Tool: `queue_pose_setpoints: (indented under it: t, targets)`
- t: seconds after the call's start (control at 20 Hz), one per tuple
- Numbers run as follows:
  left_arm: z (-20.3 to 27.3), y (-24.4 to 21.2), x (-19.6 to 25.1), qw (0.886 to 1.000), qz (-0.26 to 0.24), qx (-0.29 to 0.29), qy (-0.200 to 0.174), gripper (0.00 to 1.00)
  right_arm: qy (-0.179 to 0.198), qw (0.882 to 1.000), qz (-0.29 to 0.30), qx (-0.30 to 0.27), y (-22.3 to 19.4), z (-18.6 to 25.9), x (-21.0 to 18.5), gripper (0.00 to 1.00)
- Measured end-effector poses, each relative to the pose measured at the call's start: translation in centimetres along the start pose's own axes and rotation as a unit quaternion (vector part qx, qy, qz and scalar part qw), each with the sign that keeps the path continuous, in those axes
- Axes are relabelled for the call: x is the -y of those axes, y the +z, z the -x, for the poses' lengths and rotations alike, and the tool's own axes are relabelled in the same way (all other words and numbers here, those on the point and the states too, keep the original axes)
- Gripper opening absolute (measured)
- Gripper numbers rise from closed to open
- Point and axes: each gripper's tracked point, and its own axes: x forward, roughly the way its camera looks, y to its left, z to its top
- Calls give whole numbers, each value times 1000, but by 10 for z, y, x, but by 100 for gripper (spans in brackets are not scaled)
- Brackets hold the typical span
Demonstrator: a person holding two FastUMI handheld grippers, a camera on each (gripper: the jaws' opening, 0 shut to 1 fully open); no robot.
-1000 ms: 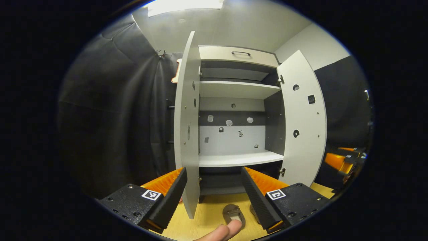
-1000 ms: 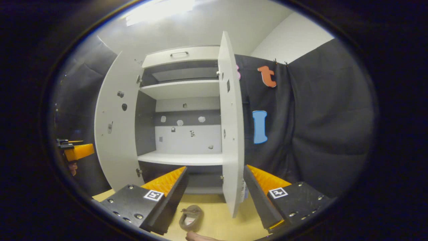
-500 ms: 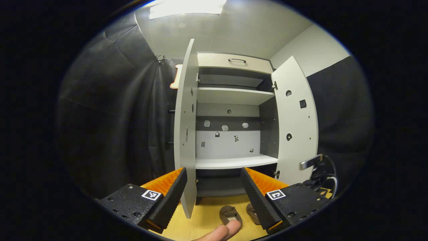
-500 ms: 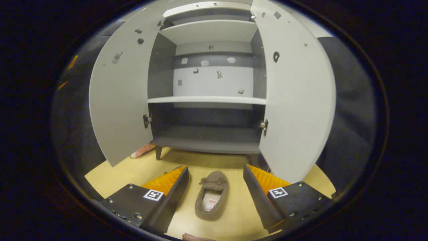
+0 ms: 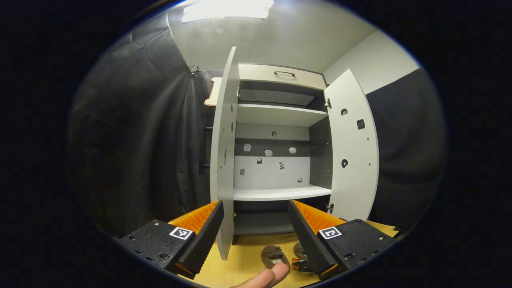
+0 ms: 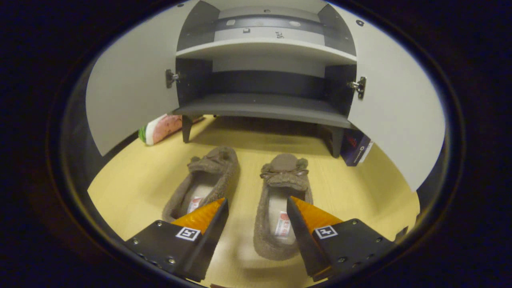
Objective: Grab one shoe with the right hand and put it into the shoe cabinet, grab the other shoe with the left hand and put it into the shoe cabinet; then close the right door with the right hand and the left door with the left hand.
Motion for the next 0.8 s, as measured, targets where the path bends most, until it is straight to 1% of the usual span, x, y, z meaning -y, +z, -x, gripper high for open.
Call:
queue_pose_setpoints:
  t: [0.1, 0.15, 0.2, 0.25, 0.35, 0.4, 0.45, 0.5, 0.6, 0.7, 0.8]
  targets:
    - [-5, -7, 13, 1000, 10, -2, -17, 99, -11, 999, 30, 5, -2, -12, 4, 85]
    - [-7, -10, 22, 999, 15, -5, -29, 99, -10, 999, 32, 8, -5, -14, 2, 76]
    - [-10, -13, 31, 999, 20, -7, -41, 99, -5, 999, 33, 14, -5, -14, -2, 76]
    - [-13, -15, 40, 998, 24, -9, -52, 99, -4, 999, 36, 24, -2, -16, -1, 79]
    - [-18, -18, 59, 997, 27, -16, -74, 99, -8, 999, 23, 26, -2, -20, -3, 70]
    - [-20, -20, 67, 996, 26, -21, -83, 99, -4, 1000, 14, 21, -1, -24, -5, 70]
    - [-21, -21, 73, 995, 25, -24, -89, 99, -12, 1000, 14, 17, -2, -33, 0, 73]
    - [-21, -22, 78, 995, 24, -26, -94, 99, -32, 999, 15, 11, -2, -39, 13, 73]
    - [-20, -23, 83, 995, 18, -27, -98, 99, -6, 999, -33, -2, -2, -40, 8, 33]
    - [-20, -25, 82, 995, 8, -29, -93, 99, 14, 998, -52, -10, -2, -41, 7, 34]
    - [-20, -24, 80, 996, 1, -26, -88, 99, 25, 999, -24, -6, -2, -40, 7, 34]
